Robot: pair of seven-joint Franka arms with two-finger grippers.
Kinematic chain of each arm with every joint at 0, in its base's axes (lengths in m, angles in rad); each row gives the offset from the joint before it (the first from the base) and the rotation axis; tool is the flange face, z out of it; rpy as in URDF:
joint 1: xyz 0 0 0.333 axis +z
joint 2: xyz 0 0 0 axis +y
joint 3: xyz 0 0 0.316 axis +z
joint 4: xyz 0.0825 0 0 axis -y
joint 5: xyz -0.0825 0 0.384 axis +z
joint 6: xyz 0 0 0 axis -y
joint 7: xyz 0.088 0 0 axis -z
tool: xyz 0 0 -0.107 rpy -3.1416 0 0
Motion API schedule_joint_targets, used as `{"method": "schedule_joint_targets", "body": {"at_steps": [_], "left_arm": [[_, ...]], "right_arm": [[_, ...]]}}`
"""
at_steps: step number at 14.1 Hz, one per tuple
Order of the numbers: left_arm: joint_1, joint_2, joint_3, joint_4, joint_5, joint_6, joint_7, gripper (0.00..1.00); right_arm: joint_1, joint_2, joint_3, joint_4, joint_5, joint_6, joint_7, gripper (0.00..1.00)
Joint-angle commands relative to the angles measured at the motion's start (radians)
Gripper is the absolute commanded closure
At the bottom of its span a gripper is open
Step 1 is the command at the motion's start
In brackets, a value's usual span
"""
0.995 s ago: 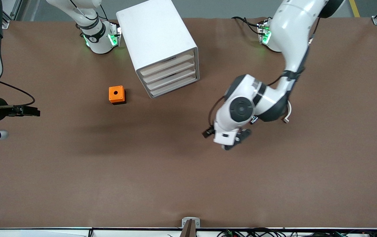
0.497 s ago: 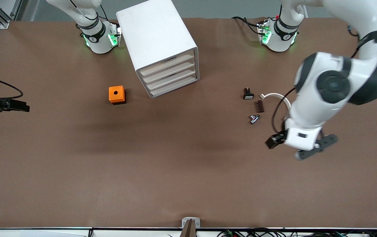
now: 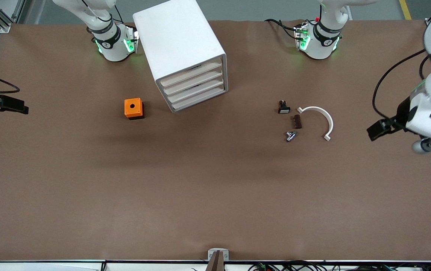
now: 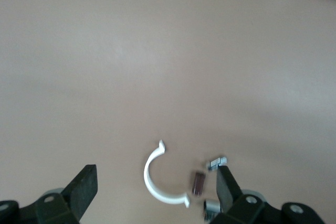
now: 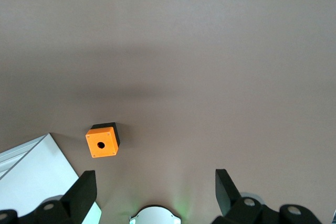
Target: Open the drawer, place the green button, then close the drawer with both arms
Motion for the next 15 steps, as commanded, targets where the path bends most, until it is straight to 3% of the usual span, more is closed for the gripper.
{"method": "schedule_joint_targets", "body": {"at_steps": [1,4,6,9,12,15], "left_arm": [[0.015,-0.139,-0.002,-0.119,-0.040,-0.057,0.090,0.00],[0.012,-0.331,0.027,-0.326,-0.080,-0.025,0.147,0.00],[-0.008,-0.402,0.046,-0.388,-0.093,-0.020,0.147,0.00],[-0.010,-0.407,0.046,-0.382,-0.094,-0.020,0.178,0.00],[-0.002,-0.404,0.046,-0.381,-0.094,-0.023,0.213,0.00],[-0.002,-0.396,0.046,-0.370,-0.093,-0.026,0.215,0.00]], "right_arm": [[-0.008,-0.075,0.001,-0.066,0.010,0.008,0.017,0.00],[-0.014,-0.126,-0.004,-0.129,0.019,0.012,0.017,0.00],[0.018,-0.160,-0.052,-0.163,0.043,0.019,0.017,0.00],[0.113,-0.255,-0.168,-0.255,0.076,0.093,0.011,0.00],[0.118,-0.309,-0.169,-0.336,0.071,0.155,-0.018,0.00],[0.110,-0.312,-0.168,-0.338,0.050,0.157,-0.075,0.00]]}}
